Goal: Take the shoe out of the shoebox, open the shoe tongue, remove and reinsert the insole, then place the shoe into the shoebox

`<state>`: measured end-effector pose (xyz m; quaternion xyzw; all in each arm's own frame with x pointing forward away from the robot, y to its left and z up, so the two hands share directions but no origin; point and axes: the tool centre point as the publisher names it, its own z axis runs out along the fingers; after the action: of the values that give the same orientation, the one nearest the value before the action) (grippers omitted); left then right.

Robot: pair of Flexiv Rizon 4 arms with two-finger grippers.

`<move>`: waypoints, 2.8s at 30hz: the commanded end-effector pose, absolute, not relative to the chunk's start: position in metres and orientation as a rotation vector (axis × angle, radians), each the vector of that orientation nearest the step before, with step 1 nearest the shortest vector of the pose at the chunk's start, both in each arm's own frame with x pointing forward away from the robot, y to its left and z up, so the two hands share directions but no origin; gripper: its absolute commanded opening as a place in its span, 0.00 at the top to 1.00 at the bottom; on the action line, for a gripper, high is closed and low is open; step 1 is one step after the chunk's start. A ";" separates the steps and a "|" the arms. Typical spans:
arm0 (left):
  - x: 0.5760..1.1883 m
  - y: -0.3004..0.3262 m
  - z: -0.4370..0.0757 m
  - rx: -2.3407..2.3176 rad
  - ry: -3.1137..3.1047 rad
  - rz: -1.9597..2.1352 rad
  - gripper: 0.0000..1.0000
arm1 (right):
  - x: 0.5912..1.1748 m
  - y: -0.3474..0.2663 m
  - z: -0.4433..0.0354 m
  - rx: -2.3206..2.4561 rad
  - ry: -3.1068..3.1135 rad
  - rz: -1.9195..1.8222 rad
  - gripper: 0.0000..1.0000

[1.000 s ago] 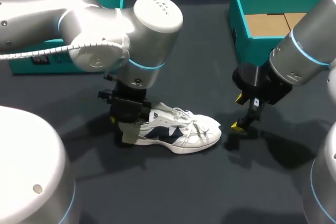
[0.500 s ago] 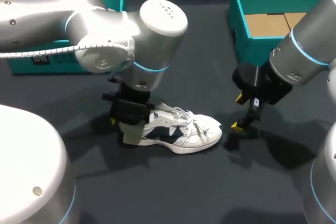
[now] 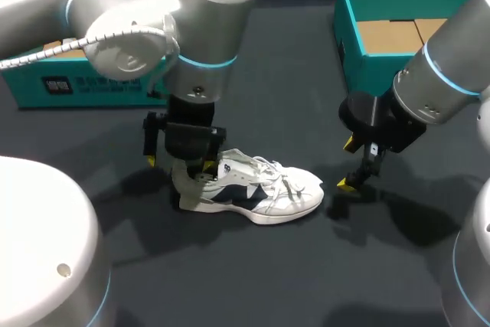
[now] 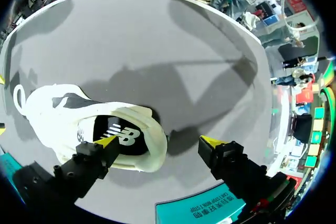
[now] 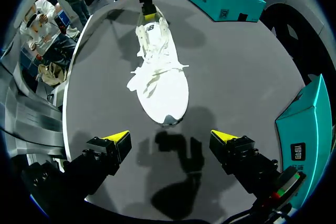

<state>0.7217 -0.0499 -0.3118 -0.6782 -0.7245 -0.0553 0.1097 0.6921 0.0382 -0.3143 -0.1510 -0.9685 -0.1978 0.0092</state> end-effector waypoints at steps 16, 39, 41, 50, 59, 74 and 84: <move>0.707 0.011 -0.242 -1.764 -2.317 0.441 0.00 | 0.690 0.038 -0.315 -0.473 -3.028 -0.618 0.00; 0.727 0.045 -0.223 -0.744 -2.708 1.049 0.00 | 0.690 0.038 -0.315 -0.473 -3.028 -0.618 0.00; 0.727 0.045 -0.223 -0.744 -2.708 1.049 0.00 | 0.690 0.038 -0.315 -0.473 -3.028 -0.618 0.00; 0.716 0.049 -0.273 -0.440 -2.679 1.358 0.00 | 0.690 0.038 -0.315 -0.473 -3.028 -0.618 0.00; 0.720 0.046 -0.293 -0.209 -2.573 1.577 0.00 | 0.690 0.038 -0.315 -0.473 -3.028 -0.618 0.00; 0.736 0.039 -0.353 0.020 -2.479 1.656 0.00 | 0.690 0.038 -0.315 -0.473 -3.028 -0.618 0.00; 0.739 0.037 -0.355 0.061 -2.511 1.644 0.00 | 0.690 0.038 -0.315 -0.473 -3.028 -0.618 0.00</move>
<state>0.7395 0.0370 -0.3559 0.0203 -0.8332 0.5481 0.0701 0.6921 0.0382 -0.3143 -0.1510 -0.9685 -0.1978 0.0092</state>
